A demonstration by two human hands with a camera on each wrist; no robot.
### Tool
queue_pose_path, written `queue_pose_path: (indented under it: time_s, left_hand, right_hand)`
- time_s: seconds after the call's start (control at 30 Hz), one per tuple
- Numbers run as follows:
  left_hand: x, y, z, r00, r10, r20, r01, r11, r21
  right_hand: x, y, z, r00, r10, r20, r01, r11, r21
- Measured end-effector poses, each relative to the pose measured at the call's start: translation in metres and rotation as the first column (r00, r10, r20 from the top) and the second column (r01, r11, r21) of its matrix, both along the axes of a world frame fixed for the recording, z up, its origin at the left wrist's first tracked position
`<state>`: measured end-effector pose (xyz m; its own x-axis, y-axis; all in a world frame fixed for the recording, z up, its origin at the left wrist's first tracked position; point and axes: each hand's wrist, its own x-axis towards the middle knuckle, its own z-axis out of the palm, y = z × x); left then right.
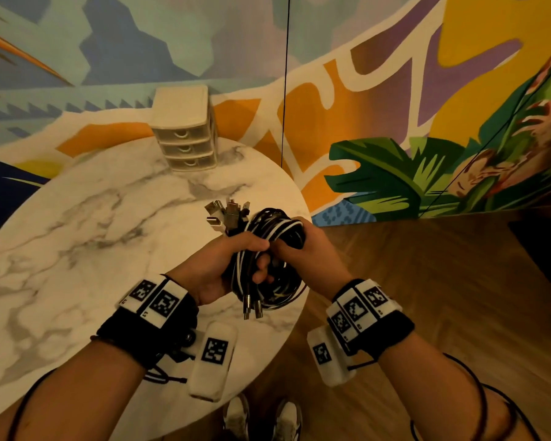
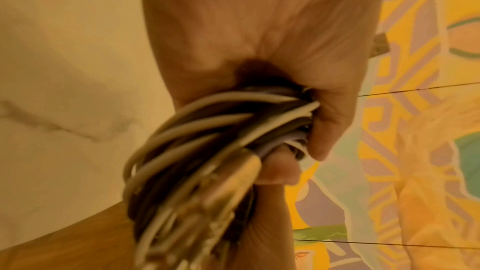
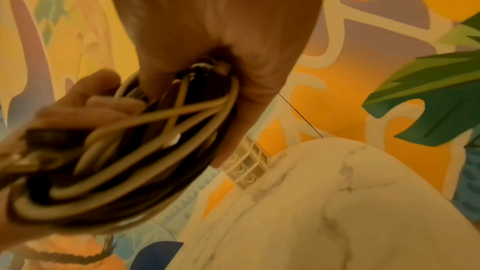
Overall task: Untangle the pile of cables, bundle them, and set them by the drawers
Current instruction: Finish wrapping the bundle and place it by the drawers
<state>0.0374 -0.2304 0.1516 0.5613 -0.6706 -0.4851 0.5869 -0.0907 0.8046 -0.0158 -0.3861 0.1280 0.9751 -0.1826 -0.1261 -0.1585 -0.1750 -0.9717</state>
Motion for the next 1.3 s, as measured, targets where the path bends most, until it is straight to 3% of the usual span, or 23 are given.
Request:
queue_pose_path:
  time_s: [0.33, 0.53, 0.7, 0.9, 1.1, 1.3]
  left_hand:
    - [0.001, -0.014, -0.014, 0.952, 0.265, 0.156, -0.290, 0.942, 0.171]
    - [-0.012, -0.008, -0.026, 0.894, 0.439, 0.093, -0.447, 0.889, 0.103]
    - [0.000, 0.003, -0.038, 0.876, 0.456, 0.159, -0.478, 0.863, 0.163]
    - [0.046, 0.018, -0.059, 0.848, 0.484, 0.214, -0.527, 0.809, 0.259]
    - [0.123, 0.051, -0.075, 0.822, 0.530, 0.207, -0.569, 0.761, 0.310]
    - [0.211, 0.101, -0.087, 0.762, 0.629, 0.155, -0.639, 0.688, 0.343]
  right_hand:
    - [0.018, 0.005, -0.029, 0.994, -0.113, -0.005, 0.112, 0.989, -0.097]
    - [0.027, 0.009, -0.036, 0.997, -0.082, 0.009, 0.083, 0.980, -0.183]
    - [0.048, 0.020, -0.048, 0.994, -0.085, -0.061, 0.071, 0.975, -0.210]
    - [0.092, 0.044, -0.063, 0.986, -0.092, -0.141, 0.057, 0.970, -0.236]
    - [0.171, 0.078, -0.080, 0.965, -0.045, -0.260, -0.010, 0.979, -0.205]
    - [0.270, 0.115, -0.078, 0.922, 0.134, -0.363, -0.141, 0.990, 0.006]
